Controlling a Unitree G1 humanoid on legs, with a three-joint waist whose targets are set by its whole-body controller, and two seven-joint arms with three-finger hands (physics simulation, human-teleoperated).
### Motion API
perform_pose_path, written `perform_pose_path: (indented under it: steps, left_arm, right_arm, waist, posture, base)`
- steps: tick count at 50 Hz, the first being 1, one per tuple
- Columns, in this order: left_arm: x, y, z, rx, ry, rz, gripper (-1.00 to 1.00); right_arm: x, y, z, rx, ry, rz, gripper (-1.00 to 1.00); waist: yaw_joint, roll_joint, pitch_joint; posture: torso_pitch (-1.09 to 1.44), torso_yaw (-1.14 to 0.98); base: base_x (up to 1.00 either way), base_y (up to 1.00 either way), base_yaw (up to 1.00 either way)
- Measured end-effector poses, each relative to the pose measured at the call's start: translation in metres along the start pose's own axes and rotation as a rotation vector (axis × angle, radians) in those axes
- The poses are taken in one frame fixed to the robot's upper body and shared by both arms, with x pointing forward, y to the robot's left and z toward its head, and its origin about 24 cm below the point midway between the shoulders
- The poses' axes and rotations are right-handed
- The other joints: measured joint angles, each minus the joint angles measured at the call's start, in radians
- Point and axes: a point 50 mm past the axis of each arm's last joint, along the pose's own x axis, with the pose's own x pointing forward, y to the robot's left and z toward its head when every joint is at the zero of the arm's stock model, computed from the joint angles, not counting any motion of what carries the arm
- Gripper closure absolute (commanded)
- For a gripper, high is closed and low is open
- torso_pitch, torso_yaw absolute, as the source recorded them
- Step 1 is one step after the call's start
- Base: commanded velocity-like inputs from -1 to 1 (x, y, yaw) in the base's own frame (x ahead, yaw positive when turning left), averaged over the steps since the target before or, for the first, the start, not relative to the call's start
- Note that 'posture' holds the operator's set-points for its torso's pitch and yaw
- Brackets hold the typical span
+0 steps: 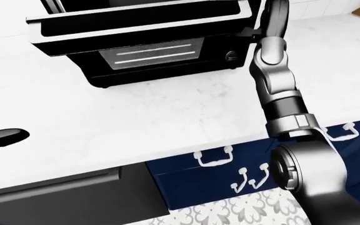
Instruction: Close the toaster oven door.
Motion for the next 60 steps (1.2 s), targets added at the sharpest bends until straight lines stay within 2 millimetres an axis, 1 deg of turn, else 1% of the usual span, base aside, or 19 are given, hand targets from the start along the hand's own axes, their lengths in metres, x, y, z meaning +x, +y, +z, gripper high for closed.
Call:
perform_pose_path:
  steps: [6,10,12,15,18,32,46,55,60]
  left_arm:
    - [-0.007,-0.01,0.005,-0.005,-0.009,-0.04,-1.0]
    - [-0.011,-0.013,0.015,-0.013,-0.026,-0.057,-1.0]
    - [-0.015,-0.016,0.021,-0.016,-0.04,-0.064,-1.0]
    - [-0.021,-0.023,0.025,-0.022,-0.05,-0.095,-1.0]
    - [-0.025,-0.029,0.025,-0.031,-0.043,-0.125,-1.0]
    - [-0.036,-0.038,0.024,-0.055,-0.021,-0.164,-1.0]
    - [-0.041,-0.044,0.028,-0.066,-0.024,-0.189,-1.0]
    - [-0.049,-0.053,0.025,-0.072,-0.014,-0.231,-1.0]
    - [-0.054,-0.059,0.028,-0.076,-0.02,-0.246,-1.0]
  right_arm:
    - [0.002,0.0,0.0,-0.009,-0.004,-0.006,-1.0]
    - [0.003,-0.001,0.001,-0.01,-0.005,-0.007,-1.0]
    - [0.003,0.0,0.001,-0.012,-0.004,-0.004,-1.0]
    - [0.005,0.0,0.002,-0.018,-0.002,-0.003,-1.0]
    - [0.005,0.001,0.002,-0.02,-0.006,-0.004,-1.0]
    - [0.008,0.003,0.005,-0.031,-0.013,-0.004,-1.0]
    - [0.01,0.005,0.006,-0.037,-0.017,-0.008,-1.0]
    - [0.01,0.004,0.008,-0.04,-0.021,-0.01,-1.0]
    - [0.011,0.004,0.009,-0.042,-0.02,-0.008,-1.0]
  waist:
    - [0.0,-0.004,0.0]
    - [0.0,-0.006,0.002]
    - [-0.001,-0.004,0.003]
    - [0.0,-0.001,0.002]
    - [0.0,0.002,0.003]
    - [0.0,0.001,0.007]
    - [0.001,0.003,0.008]
    - [0.002,0.003,0.009]
    - [0.001,0.002,0.009]
  posture:
    - [0.0,0.0]
    - [0.0,0.0]
    - [0.0,0.0]
    - [0.0,0.0]
    - [0.0,0.0]
    - [0.0,0.0]
    - [0.0,0.0]
    - [0.0,0.0]
    - [0.0,0.0]
  base:
    - [0.0,0.0,0.0]
    - [0.0,0.0,0.0]
    - [0.0,0.0,0.0]
    - [0.0,0.0,0.0]
    - [0.0,0.0,0.0]
    - [0.0,0.0,0.0]
    - [0.0,0.0,0.0]
    - [0.0,0.0,0.0]
    - [0.0,0.0,0.0]
